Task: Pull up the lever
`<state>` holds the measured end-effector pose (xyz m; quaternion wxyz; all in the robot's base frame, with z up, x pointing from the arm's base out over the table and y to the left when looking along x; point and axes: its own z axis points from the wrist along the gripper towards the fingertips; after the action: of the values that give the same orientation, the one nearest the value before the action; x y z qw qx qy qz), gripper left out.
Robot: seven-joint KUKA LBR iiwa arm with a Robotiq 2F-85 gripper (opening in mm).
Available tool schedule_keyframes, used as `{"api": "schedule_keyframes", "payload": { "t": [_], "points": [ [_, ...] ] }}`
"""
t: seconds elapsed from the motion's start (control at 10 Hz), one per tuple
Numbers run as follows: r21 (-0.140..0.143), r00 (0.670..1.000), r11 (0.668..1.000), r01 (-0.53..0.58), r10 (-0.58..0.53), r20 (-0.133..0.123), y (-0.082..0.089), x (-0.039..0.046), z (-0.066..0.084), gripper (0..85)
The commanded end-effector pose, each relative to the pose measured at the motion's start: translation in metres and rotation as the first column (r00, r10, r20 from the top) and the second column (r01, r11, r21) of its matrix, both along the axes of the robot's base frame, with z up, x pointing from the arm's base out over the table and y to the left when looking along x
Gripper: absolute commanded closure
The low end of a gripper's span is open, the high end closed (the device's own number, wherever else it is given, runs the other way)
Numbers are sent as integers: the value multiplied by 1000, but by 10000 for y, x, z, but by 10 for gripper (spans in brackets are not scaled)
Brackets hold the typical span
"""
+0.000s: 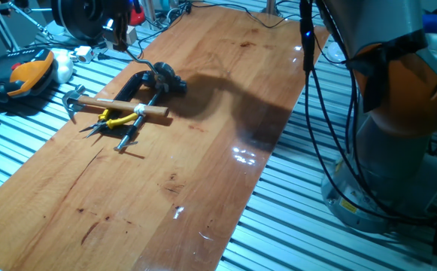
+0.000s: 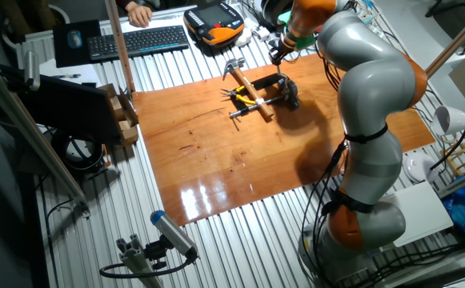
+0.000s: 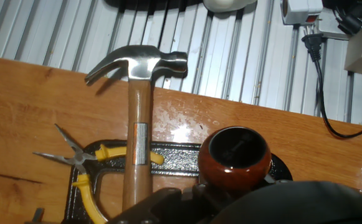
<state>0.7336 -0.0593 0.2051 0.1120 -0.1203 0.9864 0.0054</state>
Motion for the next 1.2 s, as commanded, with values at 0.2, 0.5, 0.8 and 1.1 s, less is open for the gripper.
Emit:
{"api": "schedule_keyframes", "payload": {
  "t": [0.2,0.5,0.8,1.1],
  "points": [
    [-17,999,1000,23,-22,41,-5,-2,3,850],
    [-32,998,999,38,-37,58,-5,-2,3,850],
    [-25,998,999,32,-31,47,-5,-2,3,850],
    [-30,999,999,33,-32,32,9,-116,113,850]
  ]
}}
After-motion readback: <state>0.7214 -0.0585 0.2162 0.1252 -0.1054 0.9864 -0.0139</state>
